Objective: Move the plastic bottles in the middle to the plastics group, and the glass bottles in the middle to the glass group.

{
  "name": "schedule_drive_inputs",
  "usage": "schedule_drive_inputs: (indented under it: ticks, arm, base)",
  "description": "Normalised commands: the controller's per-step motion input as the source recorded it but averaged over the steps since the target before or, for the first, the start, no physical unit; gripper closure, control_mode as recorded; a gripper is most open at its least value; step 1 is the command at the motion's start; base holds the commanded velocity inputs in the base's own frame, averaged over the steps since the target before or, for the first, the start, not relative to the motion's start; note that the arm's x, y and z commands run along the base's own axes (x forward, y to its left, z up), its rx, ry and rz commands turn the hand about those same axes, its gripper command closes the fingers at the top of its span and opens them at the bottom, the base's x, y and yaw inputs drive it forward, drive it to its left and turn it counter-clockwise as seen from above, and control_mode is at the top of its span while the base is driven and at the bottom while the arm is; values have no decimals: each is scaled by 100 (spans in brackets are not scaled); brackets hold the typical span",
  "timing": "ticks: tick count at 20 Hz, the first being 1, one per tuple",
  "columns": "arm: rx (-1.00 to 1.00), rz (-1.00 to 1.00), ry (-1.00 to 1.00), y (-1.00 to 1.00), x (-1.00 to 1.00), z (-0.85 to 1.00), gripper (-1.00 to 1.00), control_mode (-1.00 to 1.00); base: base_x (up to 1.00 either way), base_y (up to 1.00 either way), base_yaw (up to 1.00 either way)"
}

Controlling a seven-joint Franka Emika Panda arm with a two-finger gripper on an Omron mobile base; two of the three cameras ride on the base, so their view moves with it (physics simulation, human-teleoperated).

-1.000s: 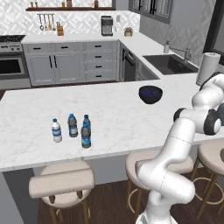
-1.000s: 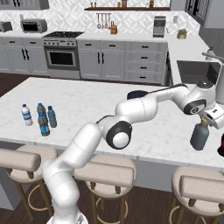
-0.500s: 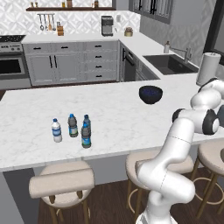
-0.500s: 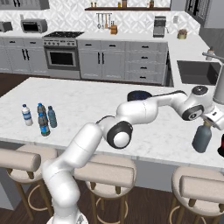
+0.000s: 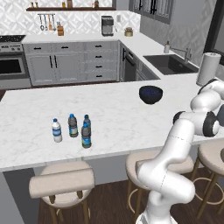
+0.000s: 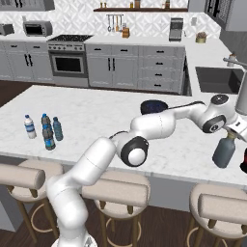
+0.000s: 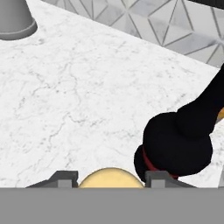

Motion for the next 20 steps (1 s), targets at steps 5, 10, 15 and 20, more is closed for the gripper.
schedule_drive_inputs:
  ticks: [5, 10, 15, 20]
  arm:
    - [0, 0, 3, 4, -23, -7, -100, -100]
    - [5, 0, 0, 23, 0, -3, -100, -100]
    - [4, 0, 0, 27, 3, 3, -100, -100]
    - [0, 0, -4, 14, 10, 12, -100, -100]
  base:
    - [0, 0, 0]
    - [0, 0, 0]
    - [0, 0, 0]
    - [0, 0, 0]
